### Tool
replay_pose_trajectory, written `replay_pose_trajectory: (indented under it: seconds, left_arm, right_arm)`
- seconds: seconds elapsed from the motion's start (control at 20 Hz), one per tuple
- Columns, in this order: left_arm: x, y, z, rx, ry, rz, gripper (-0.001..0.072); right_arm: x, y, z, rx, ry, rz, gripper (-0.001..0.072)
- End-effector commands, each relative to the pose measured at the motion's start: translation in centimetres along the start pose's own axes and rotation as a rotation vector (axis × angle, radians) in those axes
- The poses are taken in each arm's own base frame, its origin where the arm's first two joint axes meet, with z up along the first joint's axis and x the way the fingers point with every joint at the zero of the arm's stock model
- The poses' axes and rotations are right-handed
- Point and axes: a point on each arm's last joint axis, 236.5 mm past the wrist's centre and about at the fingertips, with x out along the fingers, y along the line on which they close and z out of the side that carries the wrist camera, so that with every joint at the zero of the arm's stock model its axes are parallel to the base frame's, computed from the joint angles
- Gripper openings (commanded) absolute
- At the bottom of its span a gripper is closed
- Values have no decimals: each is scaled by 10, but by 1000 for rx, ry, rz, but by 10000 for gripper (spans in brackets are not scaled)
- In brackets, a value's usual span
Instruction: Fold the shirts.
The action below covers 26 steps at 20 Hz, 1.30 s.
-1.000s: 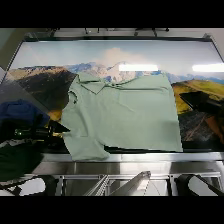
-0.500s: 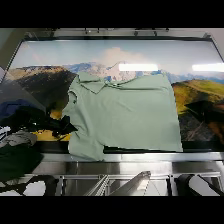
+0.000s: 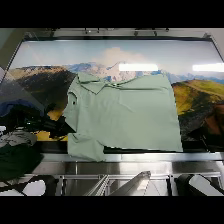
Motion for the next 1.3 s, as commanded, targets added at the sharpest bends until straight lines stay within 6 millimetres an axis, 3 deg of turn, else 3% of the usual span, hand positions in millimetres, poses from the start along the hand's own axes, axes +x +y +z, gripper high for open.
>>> replay_pose_trajectory:
  seconds: [0.0,0.15,0.35,0.4,0.45,0.55,0.6,0.7,0.85,0.95,1.15,1.25]
  left_arm:
    - [3,-3,-5,33,23,0,33]
    - [7,-6,-7,49,36,7,32]
    - [9,-7,-9,55,42,10,33]
    - [9,-7,-8,56,41,10,32]
    - [9,-7,-8,56,42,10,32]
    - [9,-7,-8,56,41,7,32]
    - [9,-7,-8,57,41,7,32]
    - [9,-7,-8,63,40,8,32]
    - [9,-7,-8,85,42,8,32]
    - [9,-7,-8,92,42,9,32]
    - [9,-7,-10,92,47,7,32]
    - [9,-7,-10,91,47,7,32]
  right_arm:
    - [15,-23,-26,24,111,-50,538]
    - [38,-20,-48,22,241,-33,538]
    - [70,14,-82,-96,432,46,517]
    - [71,19,-89,-128,471,48,477]
    - [72,28,-91,-160,487,68,399]
    - [64,64,-88,-202,495,206,196]
    - [56,84,-82,-216,486,284,196]
    - [47,101,-63,-244,430,315,197]
    - [48,99,-42,-237,349,256,207]
    - [53,83,-35,-209,328,174,377]
    - [53,45,-39,-172,362,8,364]
    - [47,39,-41,-147,376,6,365]
